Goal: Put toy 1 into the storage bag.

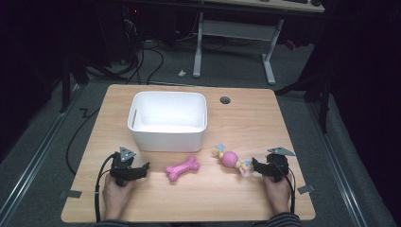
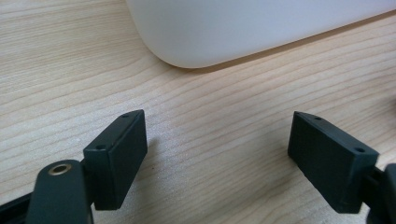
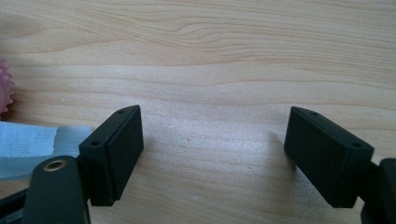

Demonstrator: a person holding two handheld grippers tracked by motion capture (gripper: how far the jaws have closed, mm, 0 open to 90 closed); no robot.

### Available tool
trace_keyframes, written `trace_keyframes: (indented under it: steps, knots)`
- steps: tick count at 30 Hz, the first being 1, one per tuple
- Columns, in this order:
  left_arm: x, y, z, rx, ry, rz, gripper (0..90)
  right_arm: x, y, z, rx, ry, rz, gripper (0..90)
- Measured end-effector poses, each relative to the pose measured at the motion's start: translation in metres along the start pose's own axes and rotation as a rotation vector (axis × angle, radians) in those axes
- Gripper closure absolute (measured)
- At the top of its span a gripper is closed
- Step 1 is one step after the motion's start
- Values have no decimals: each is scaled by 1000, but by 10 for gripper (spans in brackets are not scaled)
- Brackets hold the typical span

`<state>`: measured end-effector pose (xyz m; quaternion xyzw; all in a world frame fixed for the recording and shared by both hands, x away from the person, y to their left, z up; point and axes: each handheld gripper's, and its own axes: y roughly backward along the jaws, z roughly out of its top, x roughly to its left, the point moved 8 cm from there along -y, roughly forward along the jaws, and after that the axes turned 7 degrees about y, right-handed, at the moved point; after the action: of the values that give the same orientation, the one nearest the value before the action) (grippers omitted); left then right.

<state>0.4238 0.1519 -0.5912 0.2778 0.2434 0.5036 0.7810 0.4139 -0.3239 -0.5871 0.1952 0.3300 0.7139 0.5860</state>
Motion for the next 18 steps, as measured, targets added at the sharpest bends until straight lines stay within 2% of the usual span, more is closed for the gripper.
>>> trace_keyframes:
  steps: [10,18]
  knots:
    - [0,0,1,-3,4,-2,217,1,1,0,-3,7,4,219]
    - [-1,-1,1,1,3,-7,196,1,0,0,-6,8,6,221]
